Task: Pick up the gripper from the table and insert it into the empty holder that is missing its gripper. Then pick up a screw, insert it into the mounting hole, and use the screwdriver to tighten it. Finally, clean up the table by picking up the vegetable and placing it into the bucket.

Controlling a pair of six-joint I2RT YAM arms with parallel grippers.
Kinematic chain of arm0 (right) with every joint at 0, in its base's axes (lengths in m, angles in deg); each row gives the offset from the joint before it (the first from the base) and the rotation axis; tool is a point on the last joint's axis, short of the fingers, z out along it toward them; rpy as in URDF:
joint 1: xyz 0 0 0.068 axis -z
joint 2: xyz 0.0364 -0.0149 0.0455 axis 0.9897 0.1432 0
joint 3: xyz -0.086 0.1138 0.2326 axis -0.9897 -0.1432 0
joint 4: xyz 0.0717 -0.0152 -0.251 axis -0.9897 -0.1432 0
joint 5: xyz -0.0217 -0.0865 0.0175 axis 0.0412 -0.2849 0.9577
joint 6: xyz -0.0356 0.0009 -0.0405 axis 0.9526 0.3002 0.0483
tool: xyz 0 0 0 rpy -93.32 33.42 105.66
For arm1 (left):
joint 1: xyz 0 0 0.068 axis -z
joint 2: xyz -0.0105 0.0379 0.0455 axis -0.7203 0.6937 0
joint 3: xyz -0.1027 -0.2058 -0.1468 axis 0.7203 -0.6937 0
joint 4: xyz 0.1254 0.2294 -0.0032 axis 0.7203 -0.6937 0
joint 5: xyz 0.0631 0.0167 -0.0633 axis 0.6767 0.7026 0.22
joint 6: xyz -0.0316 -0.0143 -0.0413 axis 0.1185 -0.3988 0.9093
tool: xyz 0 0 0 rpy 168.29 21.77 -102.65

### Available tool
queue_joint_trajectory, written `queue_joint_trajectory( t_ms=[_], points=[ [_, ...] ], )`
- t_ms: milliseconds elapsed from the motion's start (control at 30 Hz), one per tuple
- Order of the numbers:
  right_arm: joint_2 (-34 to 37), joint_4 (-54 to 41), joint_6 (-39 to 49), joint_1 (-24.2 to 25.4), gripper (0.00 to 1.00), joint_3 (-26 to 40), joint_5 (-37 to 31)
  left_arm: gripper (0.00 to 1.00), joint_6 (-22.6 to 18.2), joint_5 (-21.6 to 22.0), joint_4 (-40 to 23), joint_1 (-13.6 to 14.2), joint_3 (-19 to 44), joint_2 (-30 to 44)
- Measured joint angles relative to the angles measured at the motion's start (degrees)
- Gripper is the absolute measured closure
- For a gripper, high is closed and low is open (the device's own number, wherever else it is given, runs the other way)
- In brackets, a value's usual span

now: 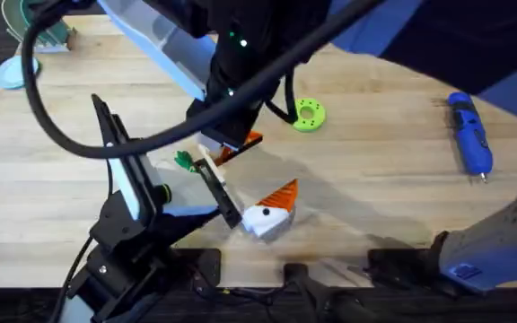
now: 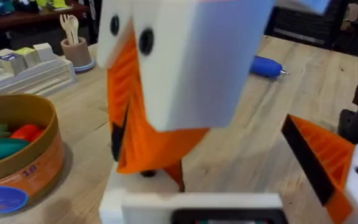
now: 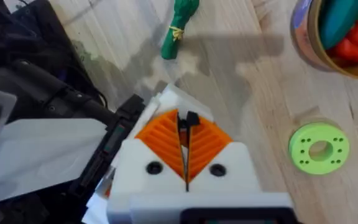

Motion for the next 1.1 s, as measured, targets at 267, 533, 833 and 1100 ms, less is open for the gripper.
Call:
queue_joint_trajectory(
  t_ms=[267, 533, 833, 1100],
  points=[
    [0.3, -1.2, 0.0, 0.0, 0.995, 0.1, 0.0, 0.008, -0.3, 0.0, 0.0, 0.0, 0.0, 0.0],
    [0.3, -0.9, 0.0, 0.0, 0.995, 0.1, 0.0, 0.008, -0.3, 0.1, 0.0, 0.0, 0.0, 0.0],
    [0.3, -0.7, -0.3, 1.1, 0.188, 0.1, -1.4, 0.008, -0.3, 0.3, 0.0, 0.0, 0.0, 0.0],
    [0.1, 0.0, -0.7, 7.6, 0.009, 0.1, 2.6, 0.008, -0.5, 0.2, 0.0, 0.0, 0.0, 0.0]
  ],
)
